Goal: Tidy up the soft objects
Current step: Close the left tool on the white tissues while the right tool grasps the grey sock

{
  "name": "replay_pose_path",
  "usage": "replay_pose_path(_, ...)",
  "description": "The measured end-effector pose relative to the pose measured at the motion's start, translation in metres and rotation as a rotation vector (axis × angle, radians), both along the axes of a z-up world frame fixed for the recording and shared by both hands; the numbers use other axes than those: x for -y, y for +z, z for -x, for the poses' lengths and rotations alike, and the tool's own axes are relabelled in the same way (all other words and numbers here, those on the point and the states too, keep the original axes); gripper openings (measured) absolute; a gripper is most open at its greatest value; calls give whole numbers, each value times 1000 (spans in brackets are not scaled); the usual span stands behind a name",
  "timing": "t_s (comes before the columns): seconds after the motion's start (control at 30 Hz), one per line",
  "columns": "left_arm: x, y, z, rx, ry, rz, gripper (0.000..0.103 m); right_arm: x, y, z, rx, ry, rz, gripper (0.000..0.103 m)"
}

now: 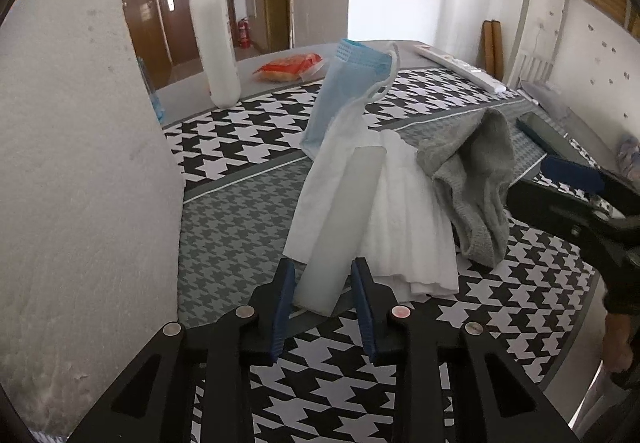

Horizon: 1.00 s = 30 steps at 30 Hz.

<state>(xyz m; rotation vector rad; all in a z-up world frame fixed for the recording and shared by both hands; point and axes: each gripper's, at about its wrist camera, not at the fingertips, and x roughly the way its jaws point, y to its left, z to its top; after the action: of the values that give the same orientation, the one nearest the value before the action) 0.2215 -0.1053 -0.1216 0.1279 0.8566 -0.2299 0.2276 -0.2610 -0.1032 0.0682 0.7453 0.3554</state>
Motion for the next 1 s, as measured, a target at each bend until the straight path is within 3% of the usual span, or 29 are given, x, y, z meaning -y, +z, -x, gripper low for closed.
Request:
replay_pose_path(0.1, 0, -1, -1, 0, -4, 3, 27, -4, -1, -4, -10, 7, -5, 97)
replay_pose_path(0.33, -2, 1, 1, 8, -21, 30, 22, -10, -11, -18, -64, 18, 2, 72)
replay_pose_path(0.47, -4, 2, 2, 5, -24, 45, 22, -11, -17, -23, -89, 15, 9, 68)
replay_pose_path(0.67, -2, 2, 3, 7, -45, 55, 20, -15, -22, -29, -118, 31, 23, 42)
replay_pose_path(0.73, -2, 3, 4, 9, -50, 61, 17, -16, -22, -29, -121, 30, 37, 22)
replay_pose_path(0.83, -1, 4, 7, 11, -67, 72, 16, -16, -22, -27, -114, 21, 46, 14)
replay_pose_path(1.0, 3, 11, 14, 49, -99, 82, 15, -10, -14, -18, -83, 10, 39, 13)
